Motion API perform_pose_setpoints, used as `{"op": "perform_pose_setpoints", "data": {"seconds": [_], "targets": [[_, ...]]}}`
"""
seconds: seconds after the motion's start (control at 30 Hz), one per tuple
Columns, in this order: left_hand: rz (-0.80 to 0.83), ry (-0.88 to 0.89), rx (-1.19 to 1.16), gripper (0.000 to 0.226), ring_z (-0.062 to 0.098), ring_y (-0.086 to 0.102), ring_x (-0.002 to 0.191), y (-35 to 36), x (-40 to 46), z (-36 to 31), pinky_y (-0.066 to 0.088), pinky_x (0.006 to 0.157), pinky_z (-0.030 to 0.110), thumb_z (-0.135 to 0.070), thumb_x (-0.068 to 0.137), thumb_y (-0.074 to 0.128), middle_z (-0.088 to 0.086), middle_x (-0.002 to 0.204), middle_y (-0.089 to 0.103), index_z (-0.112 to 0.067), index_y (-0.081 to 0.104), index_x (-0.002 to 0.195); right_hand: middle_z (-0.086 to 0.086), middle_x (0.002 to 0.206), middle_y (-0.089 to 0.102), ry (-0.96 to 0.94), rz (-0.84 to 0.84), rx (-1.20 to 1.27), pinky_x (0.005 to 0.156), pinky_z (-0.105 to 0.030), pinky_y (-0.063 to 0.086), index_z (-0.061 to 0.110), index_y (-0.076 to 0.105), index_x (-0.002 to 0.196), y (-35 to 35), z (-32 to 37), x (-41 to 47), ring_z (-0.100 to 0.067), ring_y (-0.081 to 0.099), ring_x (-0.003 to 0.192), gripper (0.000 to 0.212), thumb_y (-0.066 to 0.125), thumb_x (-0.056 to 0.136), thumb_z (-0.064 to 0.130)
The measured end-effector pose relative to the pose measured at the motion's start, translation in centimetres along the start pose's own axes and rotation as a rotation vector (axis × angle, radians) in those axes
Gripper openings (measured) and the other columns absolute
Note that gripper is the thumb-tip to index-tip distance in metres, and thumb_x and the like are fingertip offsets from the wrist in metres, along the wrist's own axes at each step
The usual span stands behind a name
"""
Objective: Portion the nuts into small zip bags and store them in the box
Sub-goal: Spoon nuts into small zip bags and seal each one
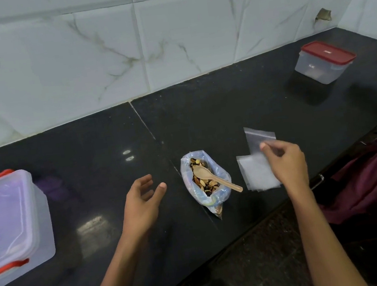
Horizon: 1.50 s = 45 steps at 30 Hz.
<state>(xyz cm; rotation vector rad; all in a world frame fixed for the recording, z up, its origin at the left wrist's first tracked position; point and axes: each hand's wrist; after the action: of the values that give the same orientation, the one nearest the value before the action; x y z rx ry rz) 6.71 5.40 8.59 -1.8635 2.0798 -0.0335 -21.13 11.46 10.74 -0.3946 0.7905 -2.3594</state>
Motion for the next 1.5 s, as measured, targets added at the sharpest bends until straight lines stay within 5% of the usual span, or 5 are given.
{"op": "perform_pose_setpoints", "data": {"seconds": [0.23,0.6,0.73,0.87,1.5], "targets": [[-0.031,0.091,-0.08,0.023,-0.008,0.061,0.09,-2.0,-0.4,-2.5,0.048,0.079,0.009,-0.026,0.09,0.064,-0.012,0.103,0.068,-0.019,0.066,0.112,0.013,0.074,0.056,-0.379,0.203,0.316,0.062,-0.012,0.038,0.021,0.067,0.08,8.3,7.9,-7.2,0.001,0.054,0.068,0.011,0.064,0.089,0.026],[-0.21,-0.046,-0.276,0.02,0.03,0.07,0.087,-5.0,0.0,-2.0,0.054,0.076,0.038,-0.013,0.091,0.061,0.008,0.078,0.075,-0.013,0.075,0.076,0.011,0.103,0.059,-0.756,0.41,0.08,0.075,-0.032,0.051,0.025,0.061,0.124,15.4,8.1,-13.0,-0.007,0.055,0.089,0.04,0.063,0.085,0.024],[-0.277,-0.017,-0.204,0.015,0.018,0.071,0.083,-6.2,0.2,-1.2,0.056,0.075,0.034,-0.013,0.088,0.065,0.001,0.077,0.075,-0.019,0.075,0.078,0.014,0.111,0.055,-0.514,0.759,0.274,0.079,-0.016,0.046,0.028,0.056,0.124,14.5,9.3,-13.0,-0.001,0.052,0.095,0.053,0.056,0.072,0.033],[-0.349,0.012,-0.109,0.008,0.006,0.069,0.078,-6.5,0.3,-0.6,0.052,0.064,0.015,-0.014,0.084,0.07,-0.004,0.079,0.073,-0.013,0.076,0.09,0.002,0.091,0.068,-0.117,0.797,0.57,0.067,-0.017,0.051,0.018,0.066,0.101,14.4,11.5,-12.4,-0.002,0.064,0.075,0.017,0.061,0.084,0.016],[0.013,-0.072,-0.305,0.011,0.011,0.07,0.064,-7.6,0.8,-1.1,0.052,0.054,0.018,-0.016,0.062,0.075,0.006,0.069,0.074,-0.01,0.076,0.071,-0.005,0.079,0.074,0.017,1.145,0.441,0.068,-0.026,0.058,0.01,0.074,0.089,14.4,13.2,-8.9,-0.014,0.071,0.075,0.011,0.07,0.082,0.018]]}}
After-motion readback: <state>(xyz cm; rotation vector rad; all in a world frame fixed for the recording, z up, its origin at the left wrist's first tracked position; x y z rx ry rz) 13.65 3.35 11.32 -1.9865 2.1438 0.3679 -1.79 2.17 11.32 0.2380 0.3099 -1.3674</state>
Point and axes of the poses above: each hand's wrist, its own x-axis towards the middle knuckle, its own y-axis out of the palm, z = x × y
